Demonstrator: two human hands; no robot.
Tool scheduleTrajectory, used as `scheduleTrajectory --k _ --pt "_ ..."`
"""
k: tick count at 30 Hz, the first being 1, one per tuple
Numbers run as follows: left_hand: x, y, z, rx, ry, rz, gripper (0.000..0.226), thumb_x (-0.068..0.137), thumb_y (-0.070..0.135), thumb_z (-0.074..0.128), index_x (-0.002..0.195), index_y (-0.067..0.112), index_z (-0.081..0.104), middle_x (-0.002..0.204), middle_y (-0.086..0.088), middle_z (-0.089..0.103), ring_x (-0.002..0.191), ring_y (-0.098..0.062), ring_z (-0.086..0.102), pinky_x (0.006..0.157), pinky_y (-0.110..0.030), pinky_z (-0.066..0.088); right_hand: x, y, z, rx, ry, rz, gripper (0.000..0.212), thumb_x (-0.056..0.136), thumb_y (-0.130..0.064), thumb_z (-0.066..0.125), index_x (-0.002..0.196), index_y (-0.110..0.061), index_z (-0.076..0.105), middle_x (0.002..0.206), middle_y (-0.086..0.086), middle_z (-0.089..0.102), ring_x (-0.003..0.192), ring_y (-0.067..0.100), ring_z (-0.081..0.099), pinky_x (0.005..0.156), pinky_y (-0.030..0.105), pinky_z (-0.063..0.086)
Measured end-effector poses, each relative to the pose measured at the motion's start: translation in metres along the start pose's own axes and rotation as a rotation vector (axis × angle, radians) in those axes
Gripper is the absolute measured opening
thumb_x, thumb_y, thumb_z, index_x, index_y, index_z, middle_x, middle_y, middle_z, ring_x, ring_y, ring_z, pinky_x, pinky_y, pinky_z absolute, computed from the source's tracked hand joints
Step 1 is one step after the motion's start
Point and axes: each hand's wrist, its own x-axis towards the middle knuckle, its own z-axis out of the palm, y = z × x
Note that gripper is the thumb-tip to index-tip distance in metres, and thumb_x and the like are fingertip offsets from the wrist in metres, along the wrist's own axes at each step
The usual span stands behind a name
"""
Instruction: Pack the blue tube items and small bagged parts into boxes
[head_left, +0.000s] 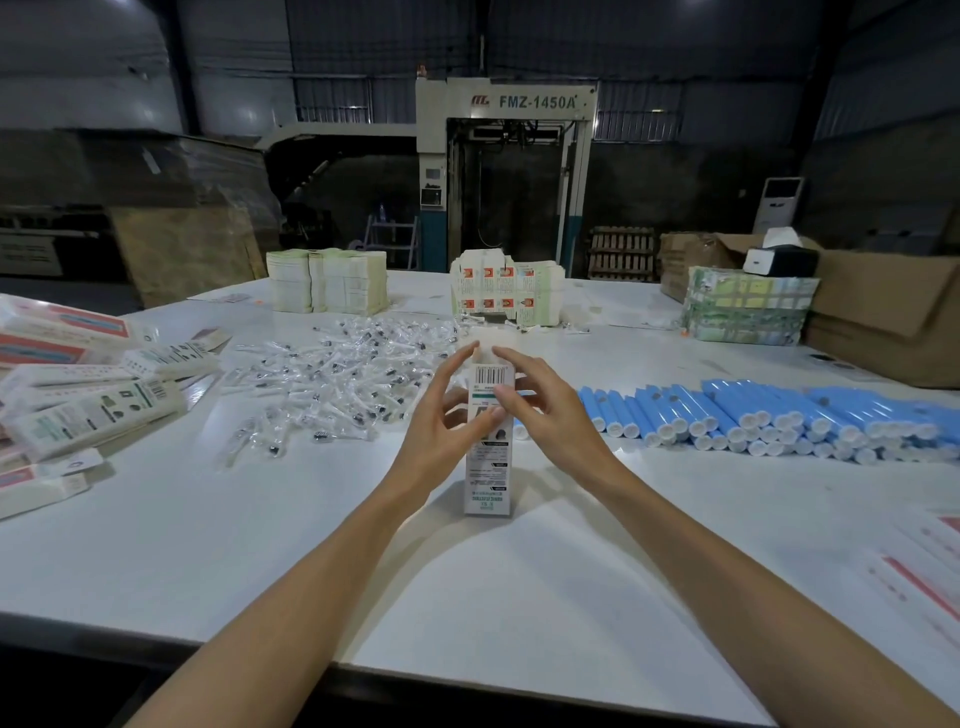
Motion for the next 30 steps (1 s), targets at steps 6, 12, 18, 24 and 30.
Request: scheduleTrajectory --k 6,12,18,24,30 --pt "0.002 -0.003 0.002 -0.041 -0.045 0.018 0.062 0.097 0.034 0.082 0.151 0.041 0.051 0.125 0.007 0.076 0.117 -0.017 0.073 0.089 -0.025 0.061 -0.004 -0.001 -0.003 0.097 -0.007 0.055 0.027 0.107 -0.019 0.059 0.132 -0.028 0.062 0.129 -0.005 0.061 0.12 0.008 0.061 0.094 0.022 0.053" --pt "0.0 -0.011 0.006 -0.069 -0.072 -0.069 0.051 0.094 0.027 0.086 0.138 0.034 0.061 0.117 -0.001 0.079 0.105 -0.021 0.078 0.082 -0.03 0.063 -0.009 0.009 -0.007 0.058 -0.045 0.13 0.015 0.106 -0.02 0.058 0.12 -0.022 0.064 0.117 -0.001 0.068 0.109 0.013 0.065 0.094 0.033 0.054" --pt "-0.002 -0.01 0.011 -0.084 -0.097 -0.12 0.051 0.094 0.024 0.085 0.139 0.034 0.063 0.118 -0.002 0.08 0.108 -0.02 0.077 0.082 -0.027 0.062 -0.014 0.014 -0.016 0.077 0.002 0.125 0.019 0.109 -0.029 0.056 0.122 -0.024 0.068 0.109 -0.002 0.075 0.098 0.022 0.069 0.082 0.032 0.056" --pt "-0.003 -0.008 0.013 -0.1 -0.115 -0.138 0.051 0.094 0.026 0.086 0.138 0.038 0.062 0.12 0.0 0.08 0.106 -0.019 0.078 0.083 -0.027 0.062 -0.014 0.015 -0.025 0.239 0.151 0.18 0.026 0.11 -0.028 0.053 0.135 -0.028 0.061 0.092 0.007 0.079 0.081 0.02 0.073 0.078 0.033 0.061" --pt "-0.004 -0.009 0.013 -0.097 -0.172 -0.145 0.055 0.092 0.03 0.086 0.141 0.036 0.06 0.122 -0.004 0.079 0.109 -0.025 0.076 0.089 -0.036 0.063 -0.004 0.023 -0.029 0.283 0.152 0.29 0.018 0.104 -0.024 0.065 0.118 -0.015 0.07 0.091 0.013 0.08 0.075 0.02 0.068 0.067 0.033 0.054"
